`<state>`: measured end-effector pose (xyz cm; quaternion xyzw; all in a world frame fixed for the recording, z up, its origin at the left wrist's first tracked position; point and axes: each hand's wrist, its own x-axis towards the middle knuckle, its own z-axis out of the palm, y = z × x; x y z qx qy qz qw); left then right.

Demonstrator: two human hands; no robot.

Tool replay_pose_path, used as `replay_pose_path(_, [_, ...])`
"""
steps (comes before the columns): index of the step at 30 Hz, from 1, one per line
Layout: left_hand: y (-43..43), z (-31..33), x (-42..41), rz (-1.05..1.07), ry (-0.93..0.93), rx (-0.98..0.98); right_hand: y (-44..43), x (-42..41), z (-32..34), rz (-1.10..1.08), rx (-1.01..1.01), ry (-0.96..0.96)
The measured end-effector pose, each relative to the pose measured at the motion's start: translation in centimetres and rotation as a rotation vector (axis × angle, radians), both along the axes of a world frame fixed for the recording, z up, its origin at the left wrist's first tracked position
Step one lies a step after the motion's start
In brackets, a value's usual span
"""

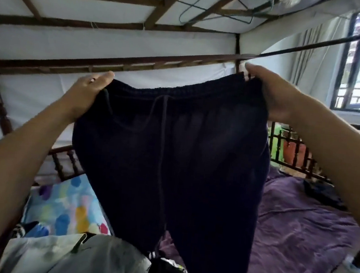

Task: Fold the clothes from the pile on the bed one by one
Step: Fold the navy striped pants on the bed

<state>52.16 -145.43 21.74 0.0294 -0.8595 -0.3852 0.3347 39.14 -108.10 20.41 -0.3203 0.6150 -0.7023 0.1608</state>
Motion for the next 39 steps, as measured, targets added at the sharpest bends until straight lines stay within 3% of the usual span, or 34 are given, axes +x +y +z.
replay_pose_path(3, [-0.8,-1.5,-3.0,-0.097,-0.123,-0.138,0.7,-2.8,-2.6,-0.032,0.152,0.035])
replay_pose_path(7, [0.4,-7.8,-9.5,-0.149,-0.322,-0.317,2.1,-8.1,-10.7,-0.422,0.372,0.033])
replay_pose_path(12, [6.7,-14.2,-19.6,-0.097,-0.32,-0.799,7.2,-13.2,-18.7,-0.691,0.374,-0.064])
replay_pose_path(14, [8.8,-16.1,-24.4,-0.081,-0.222,-0.766,9.6,-15.3,-21.1,-0.705,0.36,-0.076])
replay_pose_path(16, [11.0,-17.6,-29.4,-0.087,-0.207,-0.601,12.3,-18.0,-23.5,-0.71,0.372,-0.061])
replay_pose_path(21, [18.9,-21.4,-41.7,-0.039,-0.345,-0.224,19.0,-25.8,-29.8,-0.671,0.437,-0.133])
replay_pose_path(23, [22.1,-22.9,-46.0,-0.045,-0.374,-0.163,21.7,-28.9,-32.3,-0.667,0.441,-0.188])
replay_pose_path(26, [26.4,-25.2,-49.9,-0.117,-0.418,-0.25,26.1,-33.8,-35.6,-0.7,0.433,-0.295])
replay_pose_path(32, [32.4,-30.9,-55.9,-0.368,-0.478,-0.947,33.0,-42.5,-41.1,-0.789,0.502,-0.442])
replay_pose_path(34, [33.8,-33.8,-59.4,-0.368,-0.477,-1.066,34.6,-45.4,-42.4,-0.804,0.548,-0.46])
replay_pose_path(36, [35.2,-36.5,-63.5,-0.328,-0.518,-1.015,36.2,-48.0,-43.9,-0.804,0.584,-0.483])
replay_pose_path(39, [37.9,-39.8,-70.2,-0.284,-0.743,-0.64,38.2,-51.9,-45.6,-0.828,0.629,-0.513])
